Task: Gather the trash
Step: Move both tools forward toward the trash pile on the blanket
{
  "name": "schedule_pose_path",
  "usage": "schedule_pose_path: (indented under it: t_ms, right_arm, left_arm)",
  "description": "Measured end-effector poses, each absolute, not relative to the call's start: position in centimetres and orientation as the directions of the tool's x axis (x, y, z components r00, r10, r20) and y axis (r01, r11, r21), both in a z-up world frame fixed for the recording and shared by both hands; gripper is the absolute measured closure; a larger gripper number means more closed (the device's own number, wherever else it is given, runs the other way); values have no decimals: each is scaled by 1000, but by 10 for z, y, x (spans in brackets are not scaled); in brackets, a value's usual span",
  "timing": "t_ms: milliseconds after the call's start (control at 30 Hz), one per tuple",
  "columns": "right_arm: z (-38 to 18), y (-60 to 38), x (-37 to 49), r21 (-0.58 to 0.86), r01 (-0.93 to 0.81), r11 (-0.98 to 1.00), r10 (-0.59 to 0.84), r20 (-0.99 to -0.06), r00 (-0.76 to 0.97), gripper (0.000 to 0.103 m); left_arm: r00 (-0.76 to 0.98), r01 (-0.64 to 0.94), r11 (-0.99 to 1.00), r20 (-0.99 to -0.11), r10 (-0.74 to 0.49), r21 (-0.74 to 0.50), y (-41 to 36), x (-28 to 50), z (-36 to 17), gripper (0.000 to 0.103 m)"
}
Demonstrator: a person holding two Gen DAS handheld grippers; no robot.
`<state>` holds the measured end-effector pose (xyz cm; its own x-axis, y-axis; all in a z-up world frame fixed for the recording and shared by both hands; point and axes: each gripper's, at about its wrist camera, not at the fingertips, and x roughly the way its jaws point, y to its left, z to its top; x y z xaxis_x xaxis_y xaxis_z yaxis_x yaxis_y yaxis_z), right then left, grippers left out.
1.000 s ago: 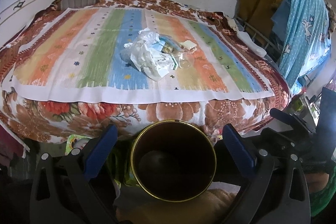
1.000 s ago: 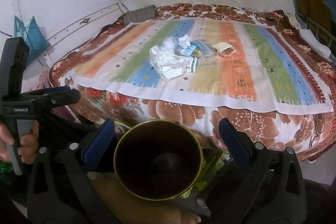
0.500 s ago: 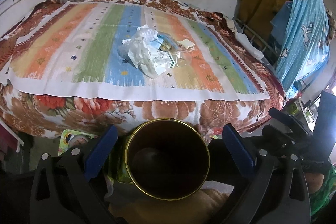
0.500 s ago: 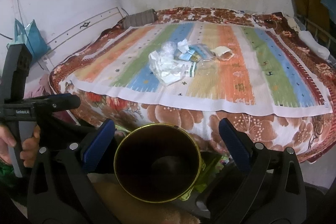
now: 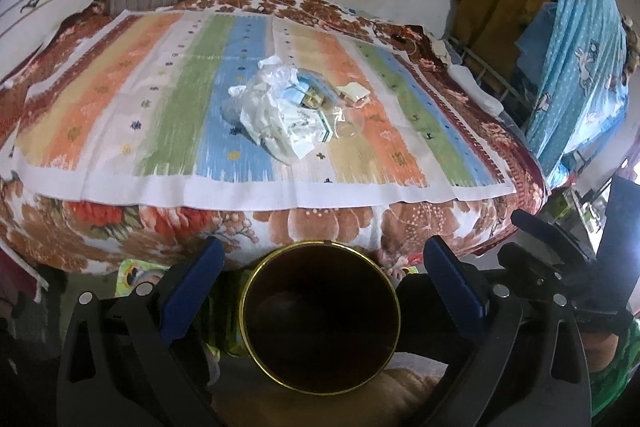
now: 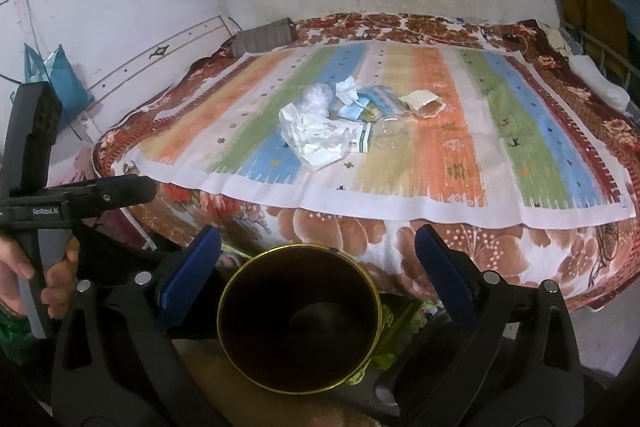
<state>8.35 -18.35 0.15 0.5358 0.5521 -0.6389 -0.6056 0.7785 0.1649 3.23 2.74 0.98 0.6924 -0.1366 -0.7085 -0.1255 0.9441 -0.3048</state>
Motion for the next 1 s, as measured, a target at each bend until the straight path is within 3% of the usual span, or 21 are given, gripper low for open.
schedule_pose_path:
  t_ms: [767,900,1000]
  right_arm:
    - [18,-144,181,35,-601,799,431,-730,530,15]
    - [9,-130,209,-32,-593,805,364,-762,536,21]
    - [-3,-127,230,-2,-582,813,357,-788,502,23]
  left_arm:
    - [554,-192,963,-831,-52,-188,55,148,2,10]
    - [548,-203,958,-834,-62,-204,63,165,1,11]
    - [550,-228,956,-835,-32,-187,73,181,-2,11]
